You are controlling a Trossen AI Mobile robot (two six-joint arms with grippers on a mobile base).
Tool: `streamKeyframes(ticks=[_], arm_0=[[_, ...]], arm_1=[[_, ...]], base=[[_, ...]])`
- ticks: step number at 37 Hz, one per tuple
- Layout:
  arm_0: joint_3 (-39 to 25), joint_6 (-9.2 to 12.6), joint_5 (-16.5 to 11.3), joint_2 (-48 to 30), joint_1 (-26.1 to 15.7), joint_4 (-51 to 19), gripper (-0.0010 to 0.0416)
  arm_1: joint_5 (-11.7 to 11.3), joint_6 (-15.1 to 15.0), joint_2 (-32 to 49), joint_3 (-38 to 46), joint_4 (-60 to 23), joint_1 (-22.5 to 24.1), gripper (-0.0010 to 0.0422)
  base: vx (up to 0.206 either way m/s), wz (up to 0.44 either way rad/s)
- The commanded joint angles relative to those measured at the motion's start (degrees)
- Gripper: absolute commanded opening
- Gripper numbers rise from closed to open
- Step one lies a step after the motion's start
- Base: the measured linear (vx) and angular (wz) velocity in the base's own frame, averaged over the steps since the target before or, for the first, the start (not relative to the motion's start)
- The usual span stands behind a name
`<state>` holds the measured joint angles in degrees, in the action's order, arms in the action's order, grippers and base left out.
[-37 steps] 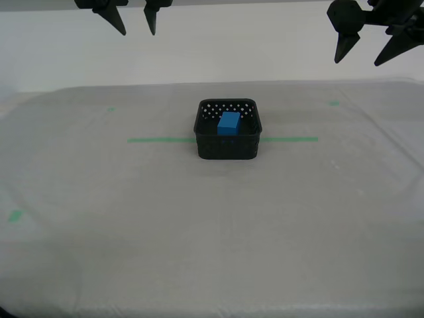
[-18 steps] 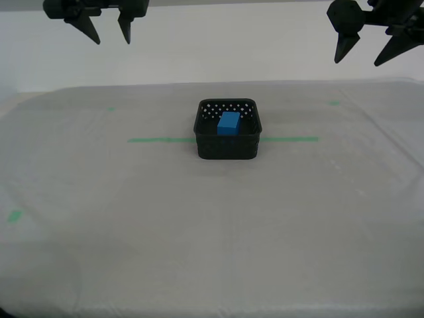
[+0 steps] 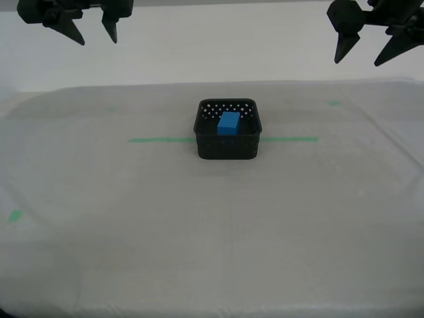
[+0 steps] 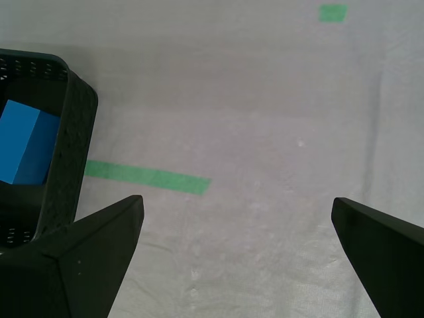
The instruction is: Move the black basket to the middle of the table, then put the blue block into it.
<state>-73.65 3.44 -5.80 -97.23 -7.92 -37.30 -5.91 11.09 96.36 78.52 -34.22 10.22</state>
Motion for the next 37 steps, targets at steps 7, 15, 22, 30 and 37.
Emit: streamKeyframes(ticks=[7,15,22,30,37], arm_0=[[0.00,-0.07,-0.13,0.04,0.00,0.02,0.0398],[0.00,-0.07,-0.13,0.04,0.00,0.02,0.0399],[0.00,-0.07,-0.13,0.04,0.00,0.04,0.0398],[0.00,-0.07,-0.13,0.04,0.00,0.02,0.0398],[0.00,-0.07,-0.13,0.04,0.00,0.02,0.0399]], arm_1=[[-0.09,0.44,-5.35,-8.17,3.17,-0.17,0.0305],[-0.09,0.39,-6.05,-11.06,3.96,-0.17,0.0305],[-0.09,0.35,-5.95,-11.37,4.39,-0.15,0.0304],[-0.09,0.31,-5.95,-11.37,4.35,-0.13,0.0304],[-0.09,0.31,-5.95,-11.37,4.37,-0.13,0.0304]], base=[[0.000,0.000],[0.000,0.000],[0.000,0.000],[0.000,0.000],[0.000,0.000]])
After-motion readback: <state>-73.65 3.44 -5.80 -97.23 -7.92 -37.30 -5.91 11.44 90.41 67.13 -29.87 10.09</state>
